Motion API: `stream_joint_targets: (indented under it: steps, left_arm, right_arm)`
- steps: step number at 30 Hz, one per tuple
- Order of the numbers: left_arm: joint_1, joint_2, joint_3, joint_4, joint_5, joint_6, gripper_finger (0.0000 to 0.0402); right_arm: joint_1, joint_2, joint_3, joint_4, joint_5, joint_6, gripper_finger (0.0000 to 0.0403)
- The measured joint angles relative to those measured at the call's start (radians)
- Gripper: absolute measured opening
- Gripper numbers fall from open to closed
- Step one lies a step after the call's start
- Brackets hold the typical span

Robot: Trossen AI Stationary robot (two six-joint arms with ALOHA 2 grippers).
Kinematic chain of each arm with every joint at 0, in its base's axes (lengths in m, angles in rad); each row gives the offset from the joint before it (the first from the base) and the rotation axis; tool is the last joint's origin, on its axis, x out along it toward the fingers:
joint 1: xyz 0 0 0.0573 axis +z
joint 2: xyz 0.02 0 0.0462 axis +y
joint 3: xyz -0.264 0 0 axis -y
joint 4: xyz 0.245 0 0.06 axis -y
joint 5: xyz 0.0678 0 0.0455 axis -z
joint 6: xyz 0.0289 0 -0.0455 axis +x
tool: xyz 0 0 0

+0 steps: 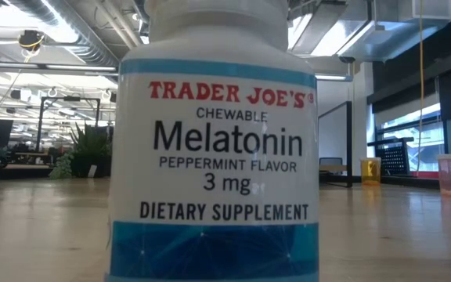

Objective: Pick and place medicine bottles onto shelf by color
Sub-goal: Put the bottom orange pill bottle on the shelf aligned with the orange bottles

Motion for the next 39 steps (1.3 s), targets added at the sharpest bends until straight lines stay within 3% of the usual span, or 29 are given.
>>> stream_joint_targets:
  steps: [15,25,39]
  left_arm:
    - [-0.025,0.183,0.075,-0.092,0.019,-0.054,0.0195]
    - [-0.001,0.185,0.075,-0.139,-0.050,-0.106,0.0195]
    - [-0.012,0.185,0.075,-0.130,-0.054,-0.165,0.0195]
  right_arm:
    - [0.000,0.000,0.000,0.006,0.000,0.000,0.0152]
    - [0.000,0.000,0.000,0.006,0.000,0.000,0.0152]
    - [0.000,0.000,0.000,0.007,0.000,0.001,0.0152]
